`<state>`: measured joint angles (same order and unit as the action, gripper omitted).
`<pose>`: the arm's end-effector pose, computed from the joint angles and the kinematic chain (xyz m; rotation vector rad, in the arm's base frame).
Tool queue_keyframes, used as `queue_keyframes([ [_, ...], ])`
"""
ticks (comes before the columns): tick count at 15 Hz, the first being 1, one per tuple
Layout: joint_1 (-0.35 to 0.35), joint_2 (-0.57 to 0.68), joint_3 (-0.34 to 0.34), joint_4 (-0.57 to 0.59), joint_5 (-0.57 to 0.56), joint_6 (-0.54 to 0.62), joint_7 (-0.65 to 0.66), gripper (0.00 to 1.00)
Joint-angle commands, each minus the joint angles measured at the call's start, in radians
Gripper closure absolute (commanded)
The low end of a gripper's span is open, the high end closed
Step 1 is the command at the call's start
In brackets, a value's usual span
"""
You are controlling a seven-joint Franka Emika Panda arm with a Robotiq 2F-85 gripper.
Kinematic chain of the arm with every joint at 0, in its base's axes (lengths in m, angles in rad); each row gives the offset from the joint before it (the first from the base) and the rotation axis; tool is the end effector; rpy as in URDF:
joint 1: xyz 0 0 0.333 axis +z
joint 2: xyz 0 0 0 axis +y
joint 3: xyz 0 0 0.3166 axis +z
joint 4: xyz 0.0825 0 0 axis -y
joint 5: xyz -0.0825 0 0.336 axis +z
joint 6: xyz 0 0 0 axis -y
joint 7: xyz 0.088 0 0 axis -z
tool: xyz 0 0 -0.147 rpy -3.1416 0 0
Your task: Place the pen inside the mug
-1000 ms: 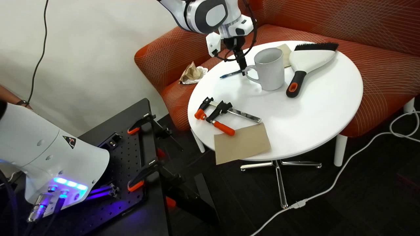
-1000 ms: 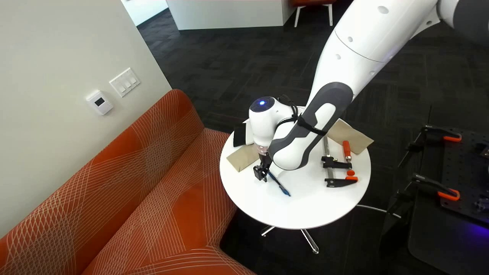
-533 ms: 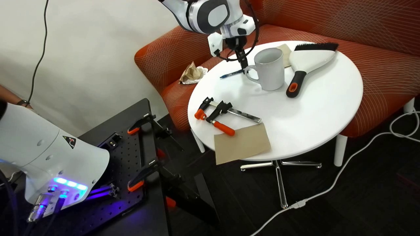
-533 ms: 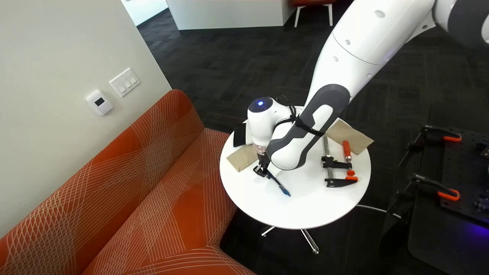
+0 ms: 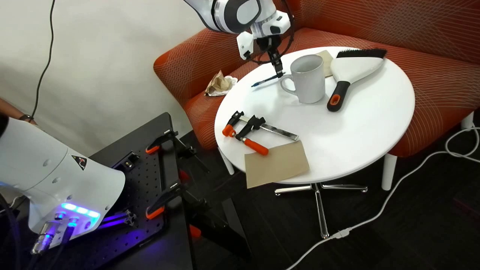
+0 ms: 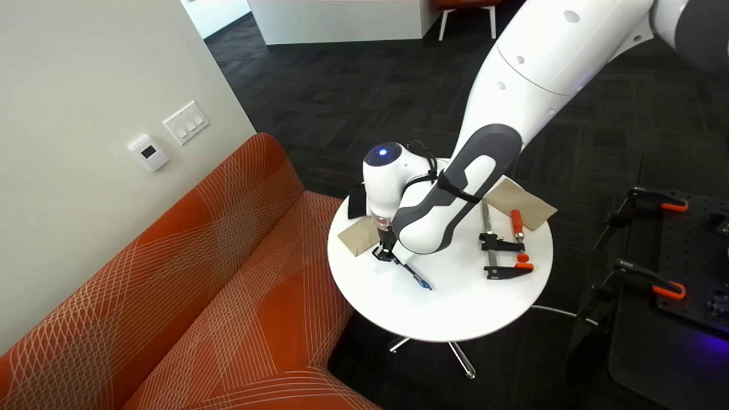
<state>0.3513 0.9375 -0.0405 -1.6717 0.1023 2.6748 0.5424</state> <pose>0.6122 0.1973 0.0657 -3.0615 0.4687 -0.0839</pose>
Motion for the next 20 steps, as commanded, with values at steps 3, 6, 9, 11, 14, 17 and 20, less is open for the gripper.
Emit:
queue_keyframes([
  [3, 0.104, -0.147, -0.110, -0.047, -0.052, -0.117, 0.145, 0.97],
  [6, 0.138, -0.218, -0.158, -0.058, -0.128, -0.169, 0.234, 0.97],
  [9, 0.156, -0.285, -0.192, -0.075, -0.228, -0.191, 0.328, 0.97],
  [11, 0.166, -0.318, -0.214, -0.085, -0.308, -0.188, 0.398, 0.97],
  [14, 0.178, -0.349, -0.247, -0.099, -0.447, -0.174, 0.512, 0.97],
  [17, 0.187, -0.367, -0.277, -0.110, -0.598, -0.169, 0.637, 0.97],
  [20, 0.187, -0.379, -0.297, -0.120, -0.748, -0.172, 0.762, 0.97],
])
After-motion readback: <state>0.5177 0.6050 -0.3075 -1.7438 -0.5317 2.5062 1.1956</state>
